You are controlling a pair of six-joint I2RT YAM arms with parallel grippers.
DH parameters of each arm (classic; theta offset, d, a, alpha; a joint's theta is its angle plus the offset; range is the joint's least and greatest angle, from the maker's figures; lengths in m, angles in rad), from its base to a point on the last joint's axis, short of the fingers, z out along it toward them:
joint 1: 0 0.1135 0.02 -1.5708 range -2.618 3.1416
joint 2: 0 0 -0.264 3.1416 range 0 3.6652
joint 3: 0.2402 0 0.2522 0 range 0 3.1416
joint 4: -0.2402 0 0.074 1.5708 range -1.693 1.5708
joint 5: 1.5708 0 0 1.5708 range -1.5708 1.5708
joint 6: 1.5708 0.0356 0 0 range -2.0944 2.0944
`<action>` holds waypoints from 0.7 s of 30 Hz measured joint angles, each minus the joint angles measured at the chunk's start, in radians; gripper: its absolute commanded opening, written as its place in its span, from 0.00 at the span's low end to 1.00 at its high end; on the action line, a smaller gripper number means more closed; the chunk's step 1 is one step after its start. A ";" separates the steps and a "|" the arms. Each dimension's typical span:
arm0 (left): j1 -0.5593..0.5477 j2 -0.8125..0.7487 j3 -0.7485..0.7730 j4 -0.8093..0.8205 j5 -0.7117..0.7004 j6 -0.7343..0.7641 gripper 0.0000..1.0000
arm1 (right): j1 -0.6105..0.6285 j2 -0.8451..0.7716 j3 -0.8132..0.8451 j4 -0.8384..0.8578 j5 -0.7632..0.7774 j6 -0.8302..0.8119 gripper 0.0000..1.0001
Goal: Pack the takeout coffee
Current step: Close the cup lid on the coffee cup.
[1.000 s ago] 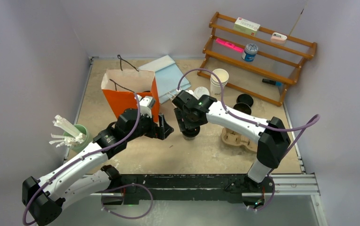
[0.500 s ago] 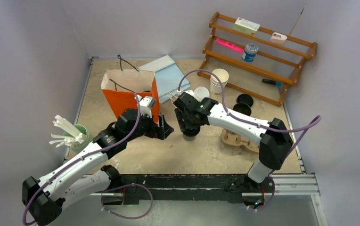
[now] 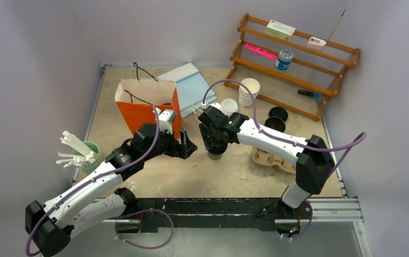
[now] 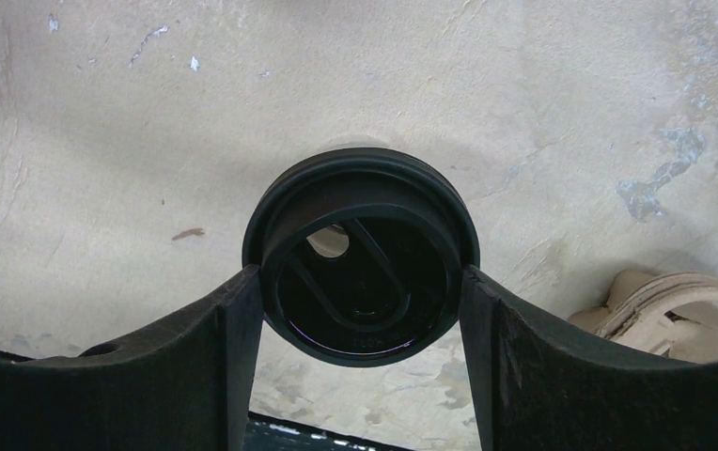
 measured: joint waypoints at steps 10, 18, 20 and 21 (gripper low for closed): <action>0.000 0.000 0.000 0.000 0.000 0.000 0.96 | 0.000 0.006 -0.002 -0.001 -0.037 -0.001 0.56; 0.000 0.002 -0.003 0.002 0.007 0.000 0.94 | 0.000 0.006 -0.004 -0.002 -0.047 0.003 0.55; 0.000 0.008 -0.007 0.010 0.011 -0.009 0.87 | 0.000 0.006 -0.004 -0.002 -0.048 0.003 0.54; 0.000 0.011 -0.013 0.019 0.013 -0.019 0.85 | 0.000 0.006 -0.005 -0.002 -0.048 0.003 0.54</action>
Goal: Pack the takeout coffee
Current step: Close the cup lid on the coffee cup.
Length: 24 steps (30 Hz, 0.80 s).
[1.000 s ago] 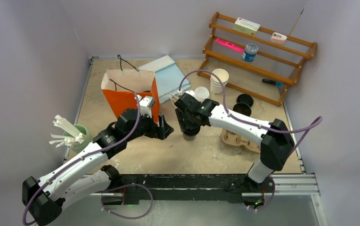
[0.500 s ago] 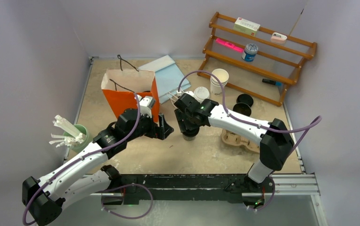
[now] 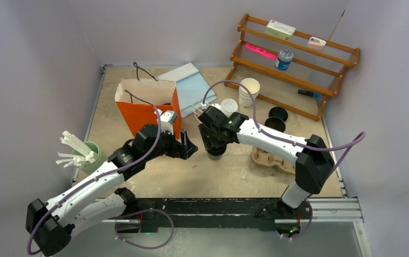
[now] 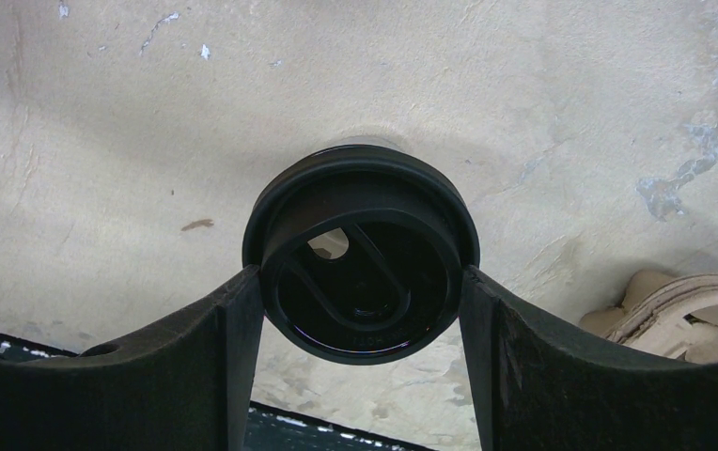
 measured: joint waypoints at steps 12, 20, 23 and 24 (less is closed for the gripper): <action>0.032 0.039 -0.081 0.116 0.061 -0.115 0.75 | -0.001 0.018 0.016 -0.020 -0.017 -0.006 0.52; 0.048 0.093 -0.147 0.238 0.112 -0.204 0.69 | -0.003 0.033 0.031 -0.034 -0.030 -0.030 0.51; 0.052 0.139 -0.166 0.287 0.132 -0.241 0.68 | -0.008 0.033 0.028 -0.031 -0.041 -0.039 0.51; 0.053 0.152 -0.171 0.299 0.137 -0.253 0.67 | -0.011 0.033 0.027 -0.030 -0.047 -0.042 0.51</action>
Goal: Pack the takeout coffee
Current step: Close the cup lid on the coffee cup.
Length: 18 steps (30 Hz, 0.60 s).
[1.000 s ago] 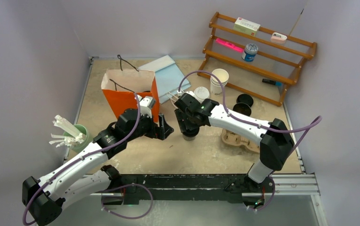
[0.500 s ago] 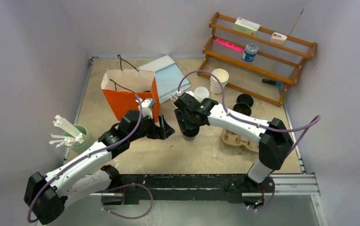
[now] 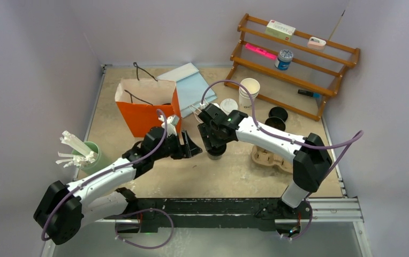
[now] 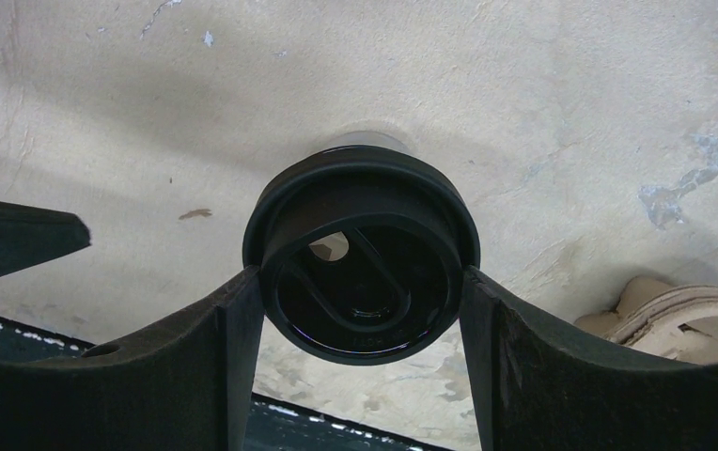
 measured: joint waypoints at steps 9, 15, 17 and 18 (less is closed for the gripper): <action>0.014 0.075 -0.077 0.176 0.033 -0.130 0.61 | -0.021 -0.002 -0.006 0.011 -0.048 -0.035 0.49; 0.031 0.143 -0.106 0.308 0.042 -0.205 0.63 | -0.022 -0.021 -0.033 0.047 -0.055 -0.068 0.48; 0.041 0.167 -0.113 0.347 0.046 -0.227 0.63 | -0.022 -0.028 -0.042 0.059 -0.056 -0.081 0.48; 0.051 0.186 -0.113 0.369 0.049 -0.236 0.63 | -0.022 -0.030 -0.045 0.063 -0.056 -0.086 0.47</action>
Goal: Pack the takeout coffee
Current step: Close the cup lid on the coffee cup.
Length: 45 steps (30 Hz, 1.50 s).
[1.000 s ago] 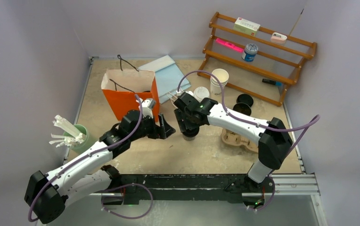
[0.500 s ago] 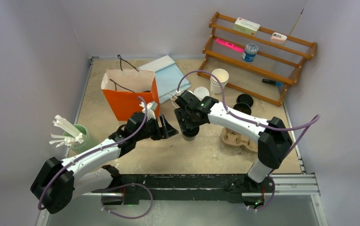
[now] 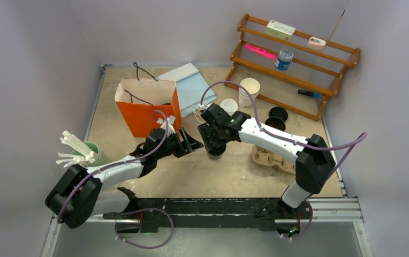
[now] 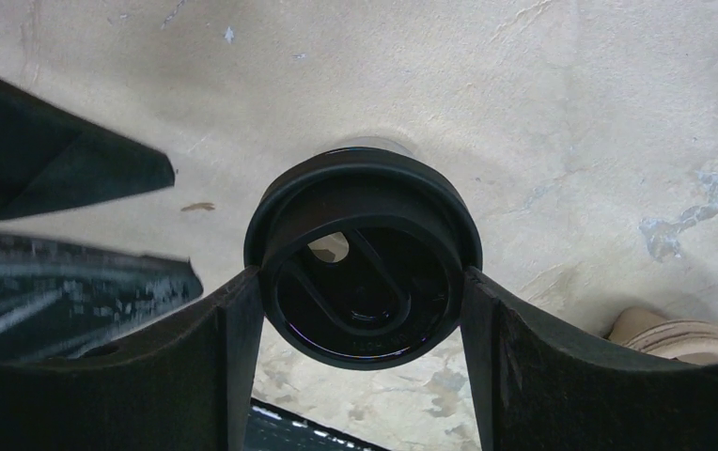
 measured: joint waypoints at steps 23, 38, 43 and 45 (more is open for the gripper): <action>0.078 0.272 0.106 0.236 0.091 -0.021 0.61 | -0.001 0.003 0.000 0.016 -0.019 -0.066 0.48; 0.082 0.374 0.126 0.317 0.161 -0.016 0.43 | -0.003 0.003 0.001 0.015 -0.024 -0.068 0.47; 0.084 0.380 0.126 0.330 0.169 -0.016 0.40 | -0.003 0.003 0.001 0.015 -0.024 -0.068 0.47; 0.084 0.380 0.126 0.332 0.169 -0.016 0.39 | -0.003 0.003 0.001 0.015 -0.024 -0.068 0.47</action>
